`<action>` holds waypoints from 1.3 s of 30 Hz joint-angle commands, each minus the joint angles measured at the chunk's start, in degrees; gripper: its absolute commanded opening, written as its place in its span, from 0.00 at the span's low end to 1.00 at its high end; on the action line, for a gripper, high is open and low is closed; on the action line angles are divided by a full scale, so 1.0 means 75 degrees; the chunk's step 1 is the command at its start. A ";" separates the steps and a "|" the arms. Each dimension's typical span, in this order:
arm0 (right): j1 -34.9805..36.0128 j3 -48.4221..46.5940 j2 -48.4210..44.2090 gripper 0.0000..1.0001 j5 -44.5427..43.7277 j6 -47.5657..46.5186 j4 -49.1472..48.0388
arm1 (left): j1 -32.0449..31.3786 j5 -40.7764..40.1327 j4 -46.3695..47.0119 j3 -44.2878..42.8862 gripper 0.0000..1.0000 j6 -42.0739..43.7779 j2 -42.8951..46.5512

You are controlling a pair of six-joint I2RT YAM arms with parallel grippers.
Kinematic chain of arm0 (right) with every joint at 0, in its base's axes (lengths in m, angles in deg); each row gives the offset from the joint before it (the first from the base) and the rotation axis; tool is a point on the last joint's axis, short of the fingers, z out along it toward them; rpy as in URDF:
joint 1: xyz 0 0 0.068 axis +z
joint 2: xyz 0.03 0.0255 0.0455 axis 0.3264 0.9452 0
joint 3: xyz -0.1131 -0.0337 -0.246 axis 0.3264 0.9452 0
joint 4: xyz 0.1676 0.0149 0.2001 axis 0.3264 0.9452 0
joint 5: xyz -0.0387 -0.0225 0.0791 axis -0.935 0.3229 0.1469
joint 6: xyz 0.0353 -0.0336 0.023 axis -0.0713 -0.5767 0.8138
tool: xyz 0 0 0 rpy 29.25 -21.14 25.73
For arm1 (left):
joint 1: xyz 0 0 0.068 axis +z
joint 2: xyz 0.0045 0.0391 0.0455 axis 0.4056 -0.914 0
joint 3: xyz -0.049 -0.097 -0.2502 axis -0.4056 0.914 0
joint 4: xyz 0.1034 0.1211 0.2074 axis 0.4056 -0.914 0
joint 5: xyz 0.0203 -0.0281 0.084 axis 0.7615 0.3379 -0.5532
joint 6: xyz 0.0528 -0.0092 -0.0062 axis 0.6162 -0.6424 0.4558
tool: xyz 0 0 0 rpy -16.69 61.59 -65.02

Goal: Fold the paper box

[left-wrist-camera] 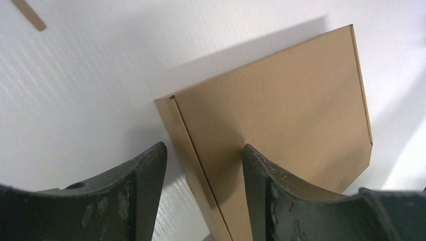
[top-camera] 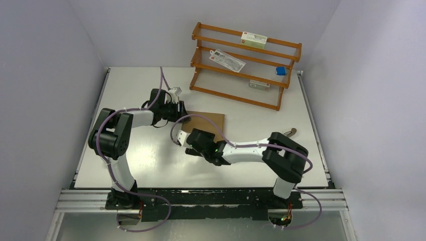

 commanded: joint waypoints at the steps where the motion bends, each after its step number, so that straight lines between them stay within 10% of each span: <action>1: 0.0269 0.0234 0.0555 0.66 -0.1632 -0.0638 -0.1018 | -0.0041 0.0013 -0.0791 0.0228 0.61 0.0290 -0.0176; 10: 0.0465 0.0430 0.1131 0.52 -0.2436 -0.1476 -0.2095 | -0.0040 0.0145 -0.0840 0.0228 0.61 0.0275 -0.0139; 21: 0.0516 -0.0145 0.0245 0.01 -0.1594 -0.1052 -0.0550 | -0.0038 0.0528 -0.0280 0.0560 0.61 -0.0689 0.0995; 39: -0.0555 -0.3731 -0.0465 0.00 0.2636 0.0131 0.4512 | 0.0044 -0.3270 -0.4090 -0.1531 0.76 -0.0292 0.4871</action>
